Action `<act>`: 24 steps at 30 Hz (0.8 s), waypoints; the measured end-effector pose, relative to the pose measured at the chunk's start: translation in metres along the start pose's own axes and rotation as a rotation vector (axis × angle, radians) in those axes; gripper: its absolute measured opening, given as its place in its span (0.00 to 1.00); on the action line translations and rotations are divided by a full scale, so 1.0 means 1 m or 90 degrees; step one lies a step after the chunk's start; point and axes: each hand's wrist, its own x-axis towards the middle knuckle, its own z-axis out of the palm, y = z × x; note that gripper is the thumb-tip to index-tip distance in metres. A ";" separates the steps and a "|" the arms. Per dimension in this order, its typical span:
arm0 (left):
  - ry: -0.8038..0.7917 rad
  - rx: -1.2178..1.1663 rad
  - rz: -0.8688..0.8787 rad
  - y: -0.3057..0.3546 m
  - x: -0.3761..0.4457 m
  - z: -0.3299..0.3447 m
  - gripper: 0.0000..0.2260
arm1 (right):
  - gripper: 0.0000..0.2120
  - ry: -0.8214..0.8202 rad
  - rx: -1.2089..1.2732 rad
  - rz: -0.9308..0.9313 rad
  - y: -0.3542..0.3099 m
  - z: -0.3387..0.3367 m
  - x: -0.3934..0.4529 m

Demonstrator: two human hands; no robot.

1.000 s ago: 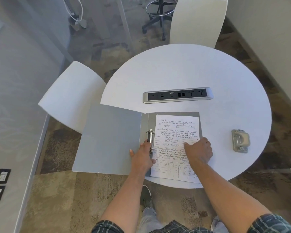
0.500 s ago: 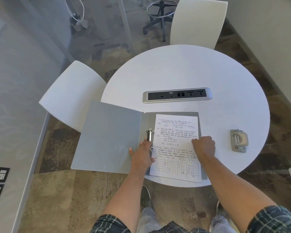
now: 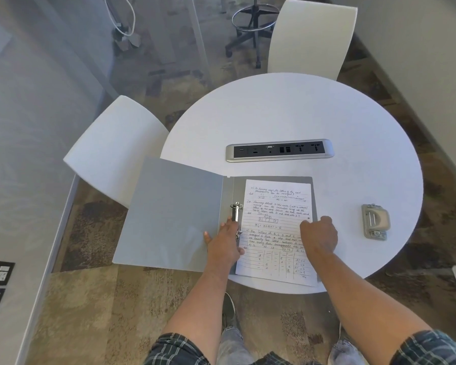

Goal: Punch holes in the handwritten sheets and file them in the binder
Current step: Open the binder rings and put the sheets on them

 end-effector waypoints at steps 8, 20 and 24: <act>-0.025 0.023 -0.002 0.003 0.002 0.000 0.38 | 0.14 -0.145 0.202 0.015 0.001 -0.009 0.005; 0.040 -0.226 -0.029 0.015 0.005 -0.032 0.39 | 0.14 -0.409 0.496 -0.117 -0.004 -0.043 0.002; -0.022 -0.537 -0.059 0.021 0.005 -0.063 0.38 | 0.21 -0.494 0.547 -0.104 -0.017 -0.045 0.002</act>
